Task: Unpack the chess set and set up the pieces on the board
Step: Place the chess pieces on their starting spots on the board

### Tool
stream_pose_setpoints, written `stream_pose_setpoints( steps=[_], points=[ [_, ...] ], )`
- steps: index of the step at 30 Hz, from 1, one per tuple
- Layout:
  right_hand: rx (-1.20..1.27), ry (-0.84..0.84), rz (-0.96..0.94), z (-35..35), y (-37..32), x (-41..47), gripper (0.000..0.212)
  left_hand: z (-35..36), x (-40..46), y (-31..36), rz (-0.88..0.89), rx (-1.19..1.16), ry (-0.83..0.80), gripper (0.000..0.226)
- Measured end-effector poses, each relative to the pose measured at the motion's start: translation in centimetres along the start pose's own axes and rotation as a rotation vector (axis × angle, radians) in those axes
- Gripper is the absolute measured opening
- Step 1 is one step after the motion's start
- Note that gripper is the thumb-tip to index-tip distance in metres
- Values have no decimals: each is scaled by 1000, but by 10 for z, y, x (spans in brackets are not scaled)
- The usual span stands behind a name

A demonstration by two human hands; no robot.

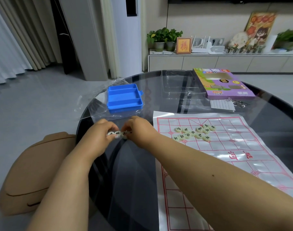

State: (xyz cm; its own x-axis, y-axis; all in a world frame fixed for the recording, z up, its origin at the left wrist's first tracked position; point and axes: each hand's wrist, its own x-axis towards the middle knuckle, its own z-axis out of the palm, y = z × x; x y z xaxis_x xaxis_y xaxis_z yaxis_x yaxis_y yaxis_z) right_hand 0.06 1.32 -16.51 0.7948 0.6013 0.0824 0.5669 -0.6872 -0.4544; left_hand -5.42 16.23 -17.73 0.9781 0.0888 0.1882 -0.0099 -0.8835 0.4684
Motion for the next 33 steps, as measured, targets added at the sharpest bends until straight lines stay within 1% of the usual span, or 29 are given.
stream_pose_setpoints(
  steps=[4, 7, 10, 13, 17, 20, 25, 29, 31, 33],
  points=[
    [-138, -9, -16, 1, 1, 0, 27, 6, -1, 7, -43, 69, -13, 13],
    [-172, 41, -47, -8, 5, -7, 27, 7, -2, 19, -49, 87, -6, 14],
    [-187, 66, -33, -24, 13, -14, 25, 5, -1, 41, -40, 63, 34, 17],
    [-95, 89, 32, -52, 29, -31, 22, 6, 1, 77, 12, 11, 12, 19],
    [-65, 132, 154, -97, 67, -72, 22, 19, 5, 127, 79, 27, -93, 25],
    [-31, 196, 267, -120, 103, -103, 18, 29, 9, 146, 65, 52, -178, 26],
    [-66, 129, 449, -124, 149, -143, 18, 43, 13, 157, -6, 152, -241, 25],
    [-126, 75, 487, -118, 153, -154, 25, 51, 12, 166, -62, 172, -274, 27],
    [-119, 88, 479, -116, 148, -155, 27, 53, 11, 167, -61, 141, -243, 26],
    [-87, 106, 476, -117, 144, -159, 31, 52, 7, 167, -61, 96, -205, 30]
  ],
)
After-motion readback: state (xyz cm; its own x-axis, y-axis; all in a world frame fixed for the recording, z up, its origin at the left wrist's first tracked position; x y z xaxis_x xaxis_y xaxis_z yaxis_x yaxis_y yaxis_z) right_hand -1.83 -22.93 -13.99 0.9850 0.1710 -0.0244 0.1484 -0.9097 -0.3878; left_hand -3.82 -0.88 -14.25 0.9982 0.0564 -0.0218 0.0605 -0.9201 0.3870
